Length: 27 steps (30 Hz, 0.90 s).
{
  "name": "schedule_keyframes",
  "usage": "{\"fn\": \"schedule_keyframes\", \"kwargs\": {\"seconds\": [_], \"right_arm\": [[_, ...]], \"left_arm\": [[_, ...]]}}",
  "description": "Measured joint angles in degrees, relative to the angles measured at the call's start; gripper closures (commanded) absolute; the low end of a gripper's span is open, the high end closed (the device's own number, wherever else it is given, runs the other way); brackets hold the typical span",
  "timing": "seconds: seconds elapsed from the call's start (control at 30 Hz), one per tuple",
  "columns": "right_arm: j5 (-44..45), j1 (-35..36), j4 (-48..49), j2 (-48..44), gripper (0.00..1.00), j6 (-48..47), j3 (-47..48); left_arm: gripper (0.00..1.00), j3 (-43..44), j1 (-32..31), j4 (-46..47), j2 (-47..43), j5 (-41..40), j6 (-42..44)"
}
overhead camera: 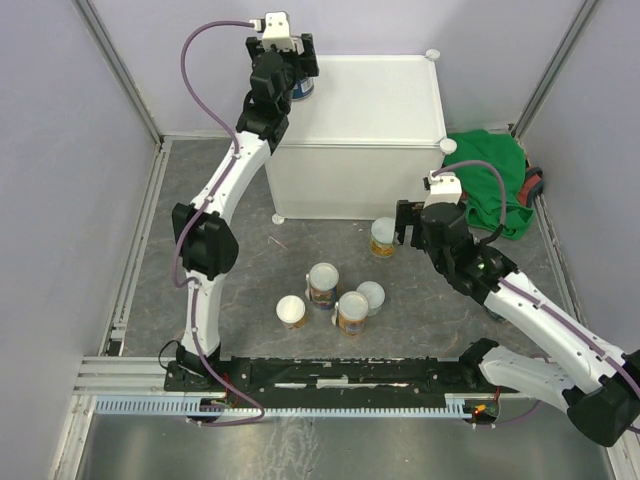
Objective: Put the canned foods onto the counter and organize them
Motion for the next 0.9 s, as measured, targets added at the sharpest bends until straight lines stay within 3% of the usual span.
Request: {"fn": "schedule_keyframes", "kwargs": {"seconds": [0.17,0.3,0.7,0.9], "right_arm": [[-0.26,0.00,0.28,1.27,0.01,-0.02,-0.02],[-0.35,0.00,0.48,1.79,0.01,-0.02,-0.04],[-1.18,0.00,1.64,2.10,0.01,0.02,-0.04],[-1.16,0.00,1.55,1.99,0.00,0.00,-0.04]], "left_arm": [[0.44,0.33,0.22,2.89,1.33,0.13,0.00],[0.24,0.24,0.42,3.65,1.46,1.16,0.00],[0.02,-3.93,0.35,8.28,0.26,3.74,1.31],[0.01,-4.74,0.02,7.93,0.02,4.24,1.33]]}}
